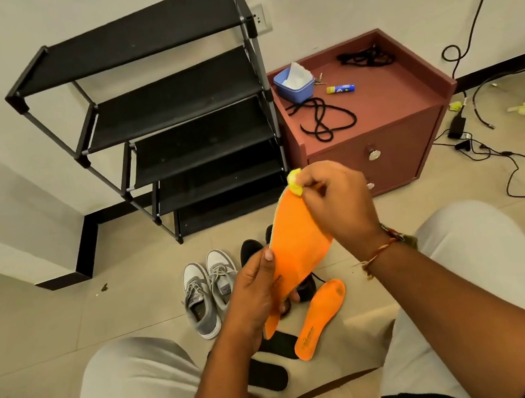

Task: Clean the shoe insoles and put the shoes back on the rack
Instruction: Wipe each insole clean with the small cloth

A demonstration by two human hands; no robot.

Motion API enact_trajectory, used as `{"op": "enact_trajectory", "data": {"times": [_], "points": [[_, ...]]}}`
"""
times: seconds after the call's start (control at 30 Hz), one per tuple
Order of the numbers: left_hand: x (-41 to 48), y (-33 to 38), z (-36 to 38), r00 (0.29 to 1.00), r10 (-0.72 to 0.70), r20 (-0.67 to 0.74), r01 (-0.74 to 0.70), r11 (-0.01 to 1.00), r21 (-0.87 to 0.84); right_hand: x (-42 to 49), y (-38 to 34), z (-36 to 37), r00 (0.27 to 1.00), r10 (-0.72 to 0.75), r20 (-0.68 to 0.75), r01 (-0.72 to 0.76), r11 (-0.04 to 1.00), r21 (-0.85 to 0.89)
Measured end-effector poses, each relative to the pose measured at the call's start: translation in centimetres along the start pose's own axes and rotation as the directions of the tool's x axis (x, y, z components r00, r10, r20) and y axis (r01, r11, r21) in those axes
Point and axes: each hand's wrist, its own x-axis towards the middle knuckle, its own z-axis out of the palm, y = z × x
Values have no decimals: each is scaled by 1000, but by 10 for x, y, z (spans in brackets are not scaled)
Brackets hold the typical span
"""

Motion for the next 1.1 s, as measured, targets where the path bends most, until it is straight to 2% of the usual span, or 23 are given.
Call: {"op": "enact_trajectory", "data": {"times": [0.1,0.23,0.3,0.4,0.47,0.53,0.63,0.73,0.77,0.8,0.83,0.9,1.0,1.1], "points": [[2,2,-2,996,8,-86,-16,996,-84,-12,-12,9,988,-87,126,77,993,87],[0,5,-7,988,24,-155,-44,991,-125,-16,-16,14,936,-172,307,131,980,149],[-2,6,-8,988,25,-150,-46,989,-141,-8,-5,12,964,-125,236,102,989,110],[-2,6,-10,990,11,-140,-38,980,-195,5,14,4,998,23,64,-26,998,54],[0,7,-12,988,10,-151,-47,969,-242,3,14,3,997,41,72,-46,996,74],[4,8,-12,985,17,-173,-69,953,-297,-8,1,7,984,-23,179,4,994,105],[8,10,-16,972,43,-232,-127,925,-359,-28,-21,18,900,-168,403,110,981,163],[8,8,-21,960,6,-281,-125,905,-407,-45,-33,28,711,-258,654,177,966,189],[8,8,-22,958,-10,-287,-114,903,-414,-48,-34,32,662,-269,700,198,963,184],[7,7,-22,957,-19,-289,-106,906,-409,-49,-35,34,643,-283,711,229,958,174],[6,7,-20,959,-19,-283,-100,911,-401,-48,-34,35,657,-297,693,266,951,156],[5,6,-16,970,-8,-241,-83,928,-364,-39,-28,35,750,-309,585,310,945,102],[4,4,-11,990,-6,-137,-38,948,-315,-22,-10,27,907,-215,362,221,975,26],[4,3,-10,995,-14,-101,-19,947,-320,-18,0,22,957,-162,240,167,986,0]]}}
